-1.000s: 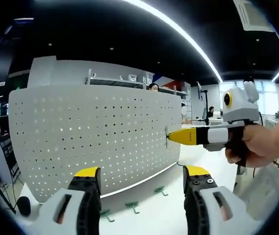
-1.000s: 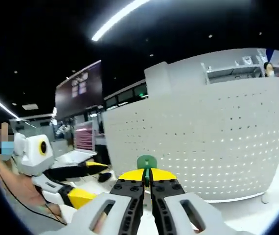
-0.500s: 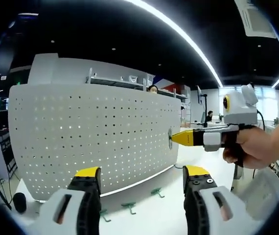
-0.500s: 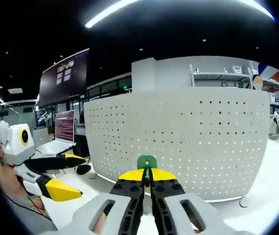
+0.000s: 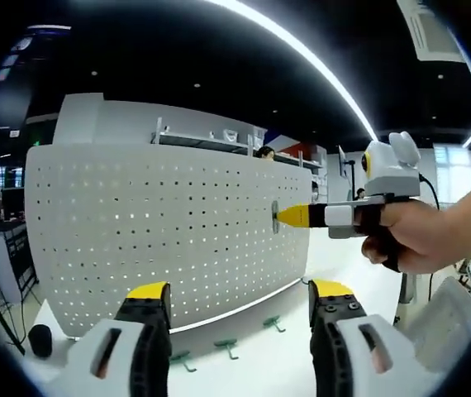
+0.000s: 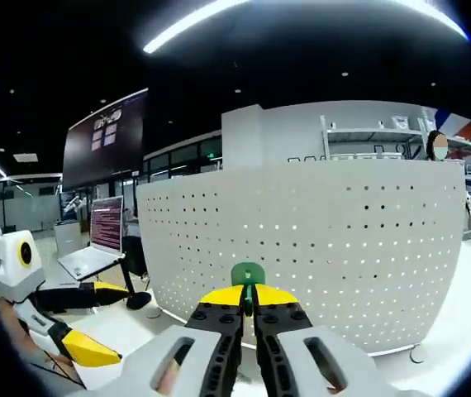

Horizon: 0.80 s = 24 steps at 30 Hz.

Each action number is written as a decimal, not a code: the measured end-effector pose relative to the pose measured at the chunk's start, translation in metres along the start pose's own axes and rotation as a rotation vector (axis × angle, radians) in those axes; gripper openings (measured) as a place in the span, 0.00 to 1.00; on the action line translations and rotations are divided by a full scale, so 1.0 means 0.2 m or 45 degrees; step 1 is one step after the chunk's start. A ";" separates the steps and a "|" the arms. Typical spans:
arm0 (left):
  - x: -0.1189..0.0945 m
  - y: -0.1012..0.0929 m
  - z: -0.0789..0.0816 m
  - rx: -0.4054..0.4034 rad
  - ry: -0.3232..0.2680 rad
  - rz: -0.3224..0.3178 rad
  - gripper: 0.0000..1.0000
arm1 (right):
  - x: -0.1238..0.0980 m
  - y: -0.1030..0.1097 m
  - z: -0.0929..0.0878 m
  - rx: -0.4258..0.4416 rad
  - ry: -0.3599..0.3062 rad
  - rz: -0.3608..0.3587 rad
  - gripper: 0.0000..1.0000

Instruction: Insert the hook assembly into the mounting plate slot until the hook locks in place.

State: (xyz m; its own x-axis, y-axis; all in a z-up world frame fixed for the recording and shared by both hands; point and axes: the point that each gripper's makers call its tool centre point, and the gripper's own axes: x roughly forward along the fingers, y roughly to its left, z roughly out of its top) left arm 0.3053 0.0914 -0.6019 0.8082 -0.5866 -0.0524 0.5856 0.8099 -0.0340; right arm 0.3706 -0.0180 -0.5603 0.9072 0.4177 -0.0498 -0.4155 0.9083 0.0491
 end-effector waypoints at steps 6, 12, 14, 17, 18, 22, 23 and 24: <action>-0.03 0.01 -0.02 -0.018 -0.005 0.014 0.69 | 0.05 0.02 0.04 -0.038 -0.026 -0.009 0.01; -0.07 0.03 -0.01 -0.029 -0.014 0.026 0.68 | 0.12 0.03 0.11 -0.065 -0.070 -0.023 0.01; -0.08 0.05 -0.01 -0.032 -0.014 0.033 0.68 | 0.14 0.03 0.13 -0.056 -0.082 -0.031 0.01; -0.10 0.06 -0.02 -0.037 -0.015 0.046 0.68 | 0.18 0.04 0.16 -0.058 -0.099 -0.042 0.01; -0.10 0.07 -0.02 -0.038 -0.014 0.050 0.68 | 0.19 0.04 0.17 -0.058 -0.101 -0.042 0.01; -0.11 0.08 -0.05 -0.053 -0.004 0.063 0.68 | 0.23 0.08 0.19 -0.061 -0.113 -0.045 0.01; -0.11 0.08 -0.05 -0.053 -0.005 0.064 0.68 | 0.24 0.08 0.19 -0.076 -0.113 -0.047 0.01; -0.11 0.08 -0.05 -0.054 -0.007 0.064 0.68 | 0.25 0.09 0.19 -0.091 -0.111 -0.045 0.01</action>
State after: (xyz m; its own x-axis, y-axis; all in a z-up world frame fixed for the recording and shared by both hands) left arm 0.2962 0.1181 -0.6107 0.8372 -0.5447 -0.0493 0.5409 0.8379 -0.0737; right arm 0.4106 0.0184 -0.5242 0.9224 0.3844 0.0371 -0.3838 0.9231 -0.0227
